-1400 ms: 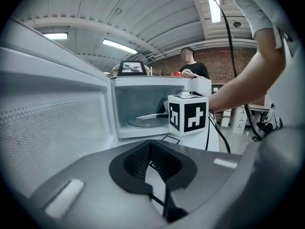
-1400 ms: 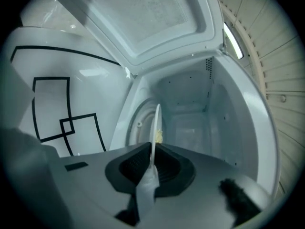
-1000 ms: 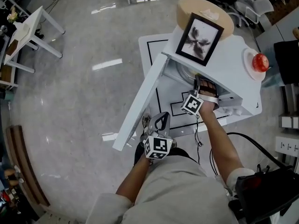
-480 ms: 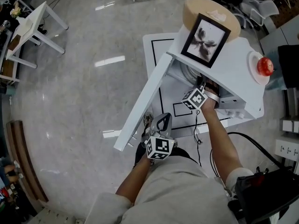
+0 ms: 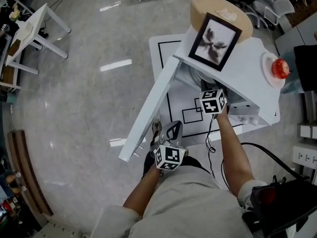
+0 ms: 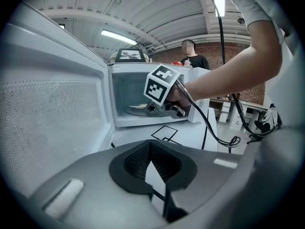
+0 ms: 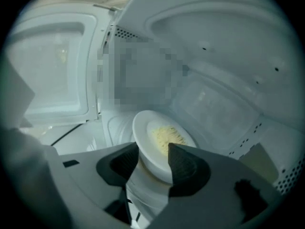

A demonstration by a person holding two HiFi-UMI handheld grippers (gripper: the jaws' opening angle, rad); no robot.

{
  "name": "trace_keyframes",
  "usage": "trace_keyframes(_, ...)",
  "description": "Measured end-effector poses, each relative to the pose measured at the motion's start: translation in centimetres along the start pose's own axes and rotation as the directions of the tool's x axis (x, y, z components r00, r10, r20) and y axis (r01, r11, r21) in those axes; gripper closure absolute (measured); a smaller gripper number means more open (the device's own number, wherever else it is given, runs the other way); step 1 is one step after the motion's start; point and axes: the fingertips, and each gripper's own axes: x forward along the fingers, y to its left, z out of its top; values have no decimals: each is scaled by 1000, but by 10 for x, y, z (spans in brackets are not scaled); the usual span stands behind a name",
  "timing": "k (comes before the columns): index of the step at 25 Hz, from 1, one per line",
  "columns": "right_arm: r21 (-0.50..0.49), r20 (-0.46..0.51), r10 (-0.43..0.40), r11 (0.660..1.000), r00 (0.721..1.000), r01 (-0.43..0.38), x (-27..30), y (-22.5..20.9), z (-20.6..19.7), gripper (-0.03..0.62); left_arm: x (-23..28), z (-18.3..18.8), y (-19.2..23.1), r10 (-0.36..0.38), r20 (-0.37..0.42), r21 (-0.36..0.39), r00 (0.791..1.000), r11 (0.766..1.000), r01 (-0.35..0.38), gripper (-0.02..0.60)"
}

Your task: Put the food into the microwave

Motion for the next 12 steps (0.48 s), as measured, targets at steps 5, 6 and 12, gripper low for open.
trace_keyframes(5, 220, 50, 42, 974, 998, -52, 2, -1, 0, 394, 2, -3, -1, -6, -12, -7, 1000, 1000, 6, 574)
trace_keyframes(6, 240, 60, 52, 968, 997, -65, 3, 0, 1, 390, 2, -3, -1, -8, -14, -8, 1000, 1000, 8, 574)
trace_keyframes(12, 313, 105, 62, 945, 993, -92, 1, 1, -1, 372, 3, 0, -2, -19, -15, -22, 1000, 1000, 19, 574)
